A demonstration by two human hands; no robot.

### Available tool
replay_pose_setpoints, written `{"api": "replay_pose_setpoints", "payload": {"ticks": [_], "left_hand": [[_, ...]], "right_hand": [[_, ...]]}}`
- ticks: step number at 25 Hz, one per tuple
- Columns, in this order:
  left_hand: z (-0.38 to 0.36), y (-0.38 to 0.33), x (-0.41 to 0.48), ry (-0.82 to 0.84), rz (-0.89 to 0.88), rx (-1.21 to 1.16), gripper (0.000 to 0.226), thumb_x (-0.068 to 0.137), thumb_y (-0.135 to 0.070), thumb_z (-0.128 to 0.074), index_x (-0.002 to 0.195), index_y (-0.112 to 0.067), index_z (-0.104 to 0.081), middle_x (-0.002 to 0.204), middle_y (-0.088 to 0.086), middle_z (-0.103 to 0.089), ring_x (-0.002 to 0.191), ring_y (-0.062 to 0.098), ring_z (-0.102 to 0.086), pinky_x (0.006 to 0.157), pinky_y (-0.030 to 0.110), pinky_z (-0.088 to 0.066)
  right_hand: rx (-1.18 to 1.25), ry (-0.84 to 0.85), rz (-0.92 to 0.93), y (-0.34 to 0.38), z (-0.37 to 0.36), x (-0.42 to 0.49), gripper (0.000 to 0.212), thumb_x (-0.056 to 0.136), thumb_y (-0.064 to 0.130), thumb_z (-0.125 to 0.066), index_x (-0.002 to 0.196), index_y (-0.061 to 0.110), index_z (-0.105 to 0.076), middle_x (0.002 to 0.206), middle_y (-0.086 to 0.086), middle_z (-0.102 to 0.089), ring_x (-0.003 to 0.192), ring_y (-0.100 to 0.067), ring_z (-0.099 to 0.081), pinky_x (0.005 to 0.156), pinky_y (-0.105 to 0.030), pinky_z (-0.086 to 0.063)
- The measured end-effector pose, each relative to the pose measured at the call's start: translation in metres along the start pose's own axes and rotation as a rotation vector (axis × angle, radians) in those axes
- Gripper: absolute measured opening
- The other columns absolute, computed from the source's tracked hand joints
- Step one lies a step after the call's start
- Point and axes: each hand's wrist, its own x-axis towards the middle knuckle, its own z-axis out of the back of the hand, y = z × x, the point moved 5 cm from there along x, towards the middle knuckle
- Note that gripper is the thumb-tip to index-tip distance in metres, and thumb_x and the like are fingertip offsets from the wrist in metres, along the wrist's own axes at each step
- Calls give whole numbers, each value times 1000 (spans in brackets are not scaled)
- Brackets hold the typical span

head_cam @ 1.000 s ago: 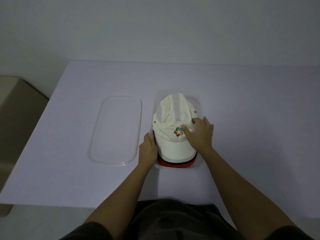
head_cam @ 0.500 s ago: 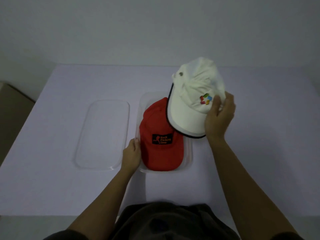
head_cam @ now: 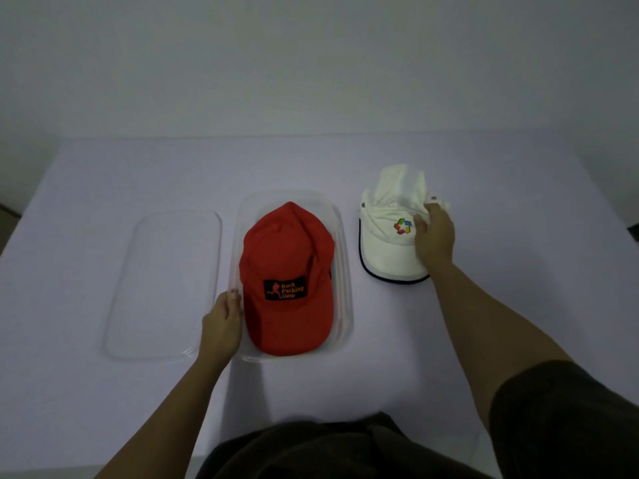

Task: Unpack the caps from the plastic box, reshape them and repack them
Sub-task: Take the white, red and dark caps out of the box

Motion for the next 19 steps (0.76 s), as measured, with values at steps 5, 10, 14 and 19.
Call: {"api": "replay_pose_setpoints", "payload": {"ticks": [5, 10, 14, 19], "left_hand": [[1, -2, -2, -9, 37, -8, 26, 101, -40, -29, 86, -30, -48, 94, -1, -57, 98, 36, -62, 91, 54, -49], [2, -4, -2, -24, 30, -4, 27, 100, -41, -29, 78, -40, -44, 89, -6, -56, 92, 29, -61, 91, 53, -50], [1, -1, 0, -7, 29, -28, 44, 100, -41, -29, 110, -9, -56, 109, 14, -64, 99, 32, -62, 91, 52, -49], [3, -4, -3, -1, 25, -13, 46, 100, -41, -28, 113, -6, -55, 108, 11, -63, 97, 32, -63, 90, 50, -50]], "right_hand": [[-44, 83, -103, 12, -5, 6, 65, 94, 11, -51, 148, 2, -16, 157, -18, -11, 145, -30, -13, 115, -32, -15], [26, 251, 374, 89, -44, -40, 33, 93, 24, -49, 113, 3, -66, 115, -18, -66, 111, -34, -58, 100, -39, -41], [-273, 578, 429, 111, -97, -74, 76, 77, 78, -35, 124, 23, -60, 133, -2, -56, 129, -26, -44, 108, -50, -31], [-27, 535, 424, 145, -94, -101, 44, 86, 56, -43, 102, 18, -58, 94, 4, -62, 101, -22, -56, 103, -54, -31]]}}
